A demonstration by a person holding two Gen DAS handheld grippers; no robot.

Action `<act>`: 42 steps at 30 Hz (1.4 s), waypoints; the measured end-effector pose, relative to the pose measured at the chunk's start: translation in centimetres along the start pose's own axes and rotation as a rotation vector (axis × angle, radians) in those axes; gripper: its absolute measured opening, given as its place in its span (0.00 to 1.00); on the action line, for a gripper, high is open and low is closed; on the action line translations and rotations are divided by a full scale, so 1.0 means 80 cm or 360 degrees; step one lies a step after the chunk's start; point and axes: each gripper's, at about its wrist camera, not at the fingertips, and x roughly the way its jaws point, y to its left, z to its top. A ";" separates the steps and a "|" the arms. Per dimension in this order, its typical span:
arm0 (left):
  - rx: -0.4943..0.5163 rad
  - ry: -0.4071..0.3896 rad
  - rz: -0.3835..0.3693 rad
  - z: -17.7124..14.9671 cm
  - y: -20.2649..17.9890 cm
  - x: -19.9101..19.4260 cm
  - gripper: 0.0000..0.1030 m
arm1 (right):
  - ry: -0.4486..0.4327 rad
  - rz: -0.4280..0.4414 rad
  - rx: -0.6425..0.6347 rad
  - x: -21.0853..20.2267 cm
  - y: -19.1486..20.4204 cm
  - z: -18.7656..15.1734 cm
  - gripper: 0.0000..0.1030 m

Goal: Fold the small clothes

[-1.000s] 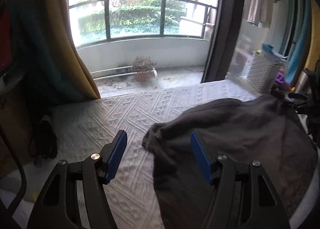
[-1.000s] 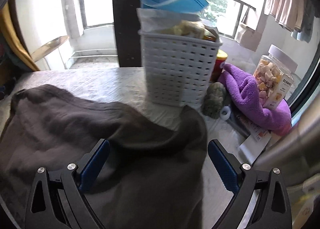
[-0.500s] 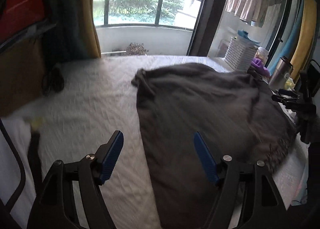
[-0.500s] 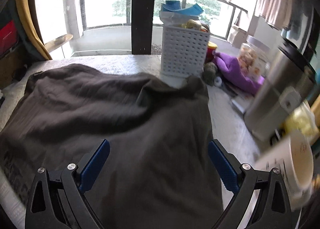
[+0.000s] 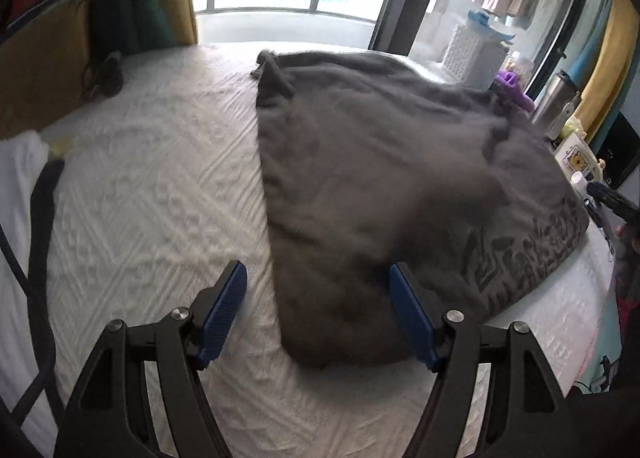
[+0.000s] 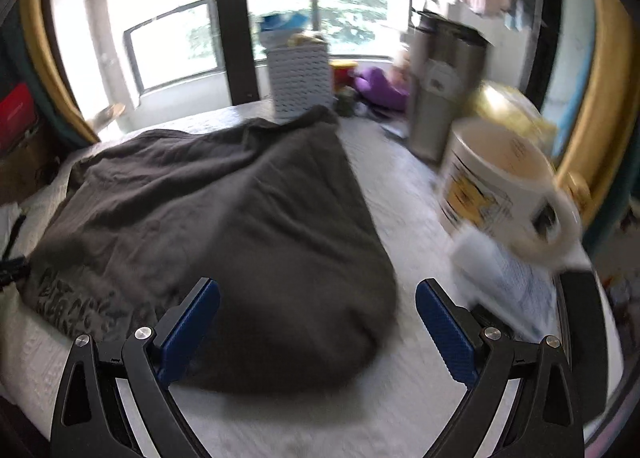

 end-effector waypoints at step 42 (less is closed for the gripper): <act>0.0322 -0.0428 0.0091 0.104 -0.045 -0.129 0.07 | 0.0113 0.0160 -0.0270 0.001 0.002 -0.074 0.70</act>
